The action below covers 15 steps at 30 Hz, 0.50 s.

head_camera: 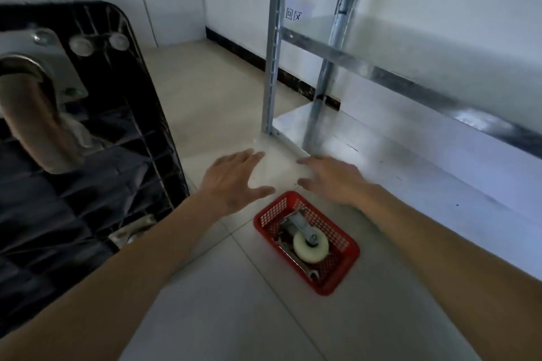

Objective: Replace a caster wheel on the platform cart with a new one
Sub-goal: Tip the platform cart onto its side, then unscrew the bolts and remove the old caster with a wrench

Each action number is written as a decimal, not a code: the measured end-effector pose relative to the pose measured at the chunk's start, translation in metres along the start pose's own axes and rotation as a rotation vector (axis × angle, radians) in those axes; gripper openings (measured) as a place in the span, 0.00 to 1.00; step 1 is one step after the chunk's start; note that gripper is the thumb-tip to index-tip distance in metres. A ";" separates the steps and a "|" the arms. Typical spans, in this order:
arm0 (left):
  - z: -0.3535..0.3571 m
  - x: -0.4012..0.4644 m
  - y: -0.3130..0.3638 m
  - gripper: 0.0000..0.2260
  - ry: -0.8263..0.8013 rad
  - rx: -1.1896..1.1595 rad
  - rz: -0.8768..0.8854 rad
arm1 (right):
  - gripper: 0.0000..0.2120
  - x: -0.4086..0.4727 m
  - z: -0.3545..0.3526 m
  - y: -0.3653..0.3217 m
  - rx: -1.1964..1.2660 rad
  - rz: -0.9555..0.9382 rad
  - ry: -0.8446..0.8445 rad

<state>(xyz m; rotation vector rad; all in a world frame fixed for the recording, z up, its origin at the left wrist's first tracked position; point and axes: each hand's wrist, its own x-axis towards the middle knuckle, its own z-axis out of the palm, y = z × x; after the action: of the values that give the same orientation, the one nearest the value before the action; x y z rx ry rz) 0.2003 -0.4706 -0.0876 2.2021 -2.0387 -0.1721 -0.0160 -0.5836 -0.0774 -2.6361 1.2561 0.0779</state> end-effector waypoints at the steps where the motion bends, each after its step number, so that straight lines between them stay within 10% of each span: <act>1: 0.015 -0.002 0.000 0.40 -0.029 0.001 0.008 | 0.25 0.001 0.021 0.005 -0.002 -0.006 -0.032; 15: 0.122 0.000 -0.008 0.38 -0.198 -0.074 0.043 | 0.12 0.006 0.169 0.015 0.052 -0.063 -0.299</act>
<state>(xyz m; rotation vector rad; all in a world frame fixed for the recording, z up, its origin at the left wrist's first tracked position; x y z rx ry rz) 0.1871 -0.4729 -0.2091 2.1723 -2.1381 -0.4702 -0.0159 -0.5605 -0.2461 -2.5003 1.0593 0.4066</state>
